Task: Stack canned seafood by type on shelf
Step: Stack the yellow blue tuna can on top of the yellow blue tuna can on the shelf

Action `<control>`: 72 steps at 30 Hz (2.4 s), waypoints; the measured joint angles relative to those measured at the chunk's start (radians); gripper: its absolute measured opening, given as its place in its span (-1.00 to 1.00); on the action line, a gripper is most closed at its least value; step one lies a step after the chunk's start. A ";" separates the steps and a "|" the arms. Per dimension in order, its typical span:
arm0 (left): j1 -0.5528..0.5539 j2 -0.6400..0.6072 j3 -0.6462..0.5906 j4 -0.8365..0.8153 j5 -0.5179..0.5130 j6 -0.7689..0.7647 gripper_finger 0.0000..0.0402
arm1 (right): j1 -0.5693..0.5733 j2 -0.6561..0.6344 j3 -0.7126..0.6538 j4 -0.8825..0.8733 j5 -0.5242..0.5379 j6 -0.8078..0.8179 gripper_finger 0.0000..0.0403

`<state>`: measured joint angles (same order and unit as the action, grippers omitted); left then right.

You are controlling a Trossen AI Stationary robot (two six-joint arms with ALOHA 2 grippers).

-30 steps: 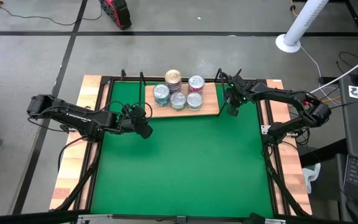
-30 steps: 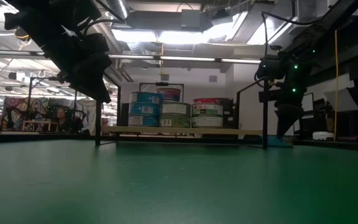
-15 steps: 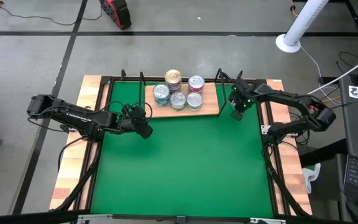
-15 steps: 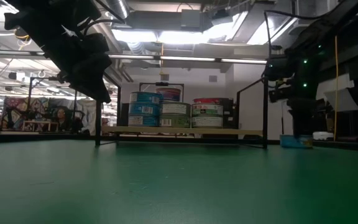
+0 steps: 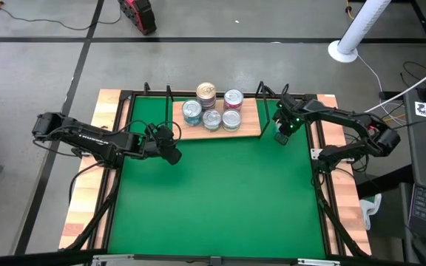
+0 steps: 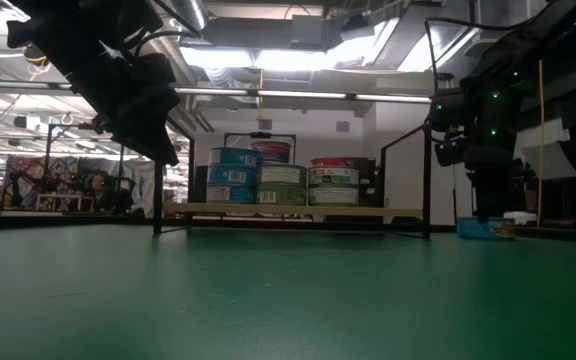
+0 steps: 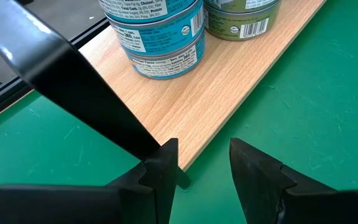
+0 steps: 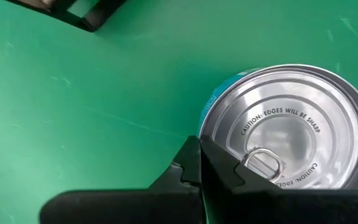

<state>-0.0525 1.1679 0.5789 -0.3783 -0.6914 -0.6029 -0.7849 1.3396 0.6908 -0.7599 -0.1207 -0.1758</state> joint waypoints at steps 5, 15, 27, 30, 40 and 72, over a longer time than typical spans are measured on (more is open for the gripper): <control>0.000 0.000 0.000 0.000 0.000 0.000 -0.30 | 0.000 0.000 0.001 0.004 -0.028 0.000 -1.00; 0.000 0.000 0.000 0.000 0.000 0.000 -0.30 | 0.000 -0.063 0.055 -0.063 0.001 -0.013 -1.00; 0.000 0.000 0.000 0.000 0.000 0.000 -0.30 | 0.000 -0.067 0.134 -0.195 0.020 -0.005 -1.00; 0.000 0.000 0.000 0.000 0.000 0.000 -0.30 | 0.000 -0.068 0.134 -0.228 -0.010 0.014 -1.00; 0.000 0.000 0.000 0.032 0.000 0.000 -0.30 | 0.002 -0.068 0.134 -0.252 -0.122 0.068 -1.00; -0.189 0.195 0.000 0.765 0.109 0.361 -0.30 | 0.636 -0.069 0.135 -0.151 -0.129 0.493 -1.00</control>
<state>-0.2418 1.3625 0.5789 0.3867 -0.5827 -0.2415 -0.1486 1.2705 0.8261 -0.9106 -0.2493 0.3172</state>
